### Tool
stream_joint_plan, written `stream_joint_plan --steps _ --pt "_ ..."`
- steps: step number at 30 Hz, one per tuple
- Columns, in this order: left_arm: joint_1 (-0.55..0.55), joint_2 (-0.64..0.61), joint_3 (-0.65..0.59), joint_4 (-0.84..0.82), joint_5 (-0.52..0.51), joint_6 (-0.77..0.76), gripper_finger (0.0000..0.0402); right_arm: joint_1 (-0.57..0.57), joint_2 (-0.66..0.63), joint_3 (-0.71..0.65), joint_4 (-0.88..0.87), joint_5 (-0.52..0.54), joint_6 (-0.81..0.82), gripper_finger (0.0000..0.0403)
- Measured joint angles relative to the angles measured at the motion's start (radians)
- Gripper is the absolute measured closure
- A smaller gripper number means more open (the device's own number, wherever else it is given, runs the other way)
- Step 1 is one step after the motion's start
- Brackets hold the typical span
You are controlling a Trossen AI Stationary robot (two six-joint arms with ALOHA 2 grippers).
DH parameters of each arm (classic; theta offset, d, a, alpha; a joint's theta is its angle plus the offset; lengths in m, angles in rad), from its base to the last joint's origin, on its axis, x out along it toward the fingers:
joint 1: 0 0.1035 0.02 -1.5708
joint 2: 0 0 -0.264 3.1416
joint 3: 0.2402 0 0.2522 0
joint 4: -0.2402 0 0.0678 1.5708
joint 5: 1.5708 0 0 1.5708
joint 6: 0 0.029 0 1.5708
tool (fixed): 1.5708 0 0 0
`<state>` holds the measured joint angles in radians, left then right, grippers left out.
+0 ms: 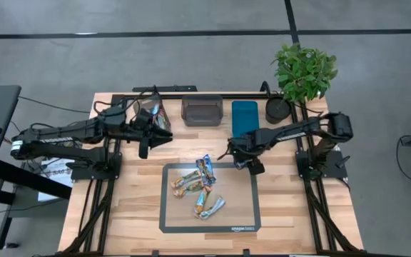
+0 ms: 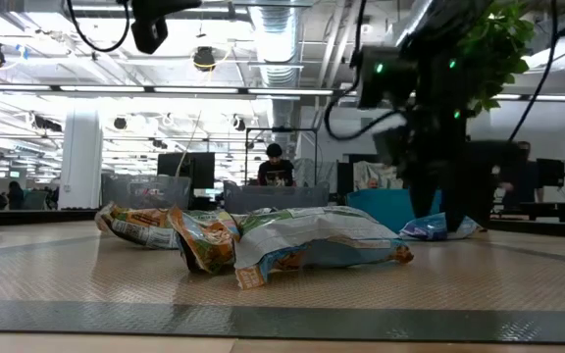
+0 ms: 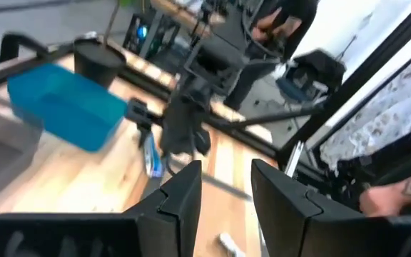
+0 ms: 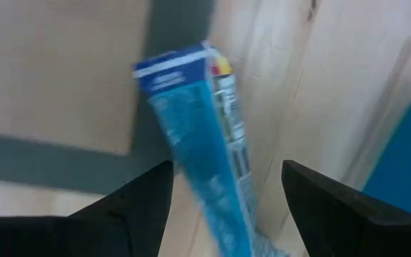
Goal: Pick and place Granola Bars by type
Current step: Put the blue granola bar into the blue bin
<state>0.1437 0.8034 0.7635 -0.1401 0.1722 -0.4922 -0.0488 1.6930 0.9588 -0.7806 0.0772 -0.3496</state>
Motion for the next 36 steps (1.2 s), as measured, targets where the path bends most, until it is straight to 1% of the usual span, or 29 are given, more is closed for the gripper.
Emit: stream_joint_plan --steps 5,8,11,16,18,20,23,27,29,32,34,36 --pt "-0.017 0.0 0.0 -0.038 0.003 -0.003 0.0288 -0.043 0.046 0.001 0.016 -0.01 -0.002 0.0151" --pt "-0.021 0.0 0.0 -0.036 0.002 -0.007 0.0288 -0.057 0.046 0.001 0.016 -0.045 -0.002 0.0176" --pt "-0.021 0.0 0.0 -0.036 0.002 -0.017 0.0288 -0.061 0.046 0.001 0.016 -0.062 -0.002 0.0227" --pt "-0.021 0.0 0.0 -0.036 0.002 -0.025 0.0288 -0.059 0.046 0.001 0.034 -0.114 0.008 0.0334" --pt "-0.021 0.0 0.0 -0.035 0.002 -0.031 0.0288 -0.058 0.039 0.001 0.055 -0.137 0.03 0.0364" --pt "-0.021 0.0 0.0 -0.034 -0.001 -0.032 0.0288 -0.061 0.023 0.0 0.08 -0.185 0.066 0.0383" --pt "-0.021 0.0 0.0 -0.03 -0.003 -0.042 0.0288 -0.072 -0.024 0.0 0.141 -0.246 0.164 0.0389" --pt "-0.021 0.0 0.0 -0.024 -0.006 -0.038 0.0288 -0.112 -0.125 0.0 0.225 -0.256 0.349 0.0367" --pt "-0.021 0.0 0.0 -0.023 -0.008 -0.025 0.0288 -0.141 -0.184 0.001 0.265 -0.224 0.467 0.0361" --pt "-0.021 0.0 0.0 -0.023 -0.025 0.023 0.0288 -0.192 -0.263 0.001 0.258 -0.122 0.64 0.0362" --pt "-0.021 0.0 0.0 -0.024 -0.098 0.039 0.0288 -0.229 -0.301 0.001 0.229 -0.06 0.743 0.0368" --pt "-0.017 0.0 0.0 -0.026 -0.198 0.041 0.0288 -0.263 -0.324 0.001 0.201 -0.022 0.824 0.0374"
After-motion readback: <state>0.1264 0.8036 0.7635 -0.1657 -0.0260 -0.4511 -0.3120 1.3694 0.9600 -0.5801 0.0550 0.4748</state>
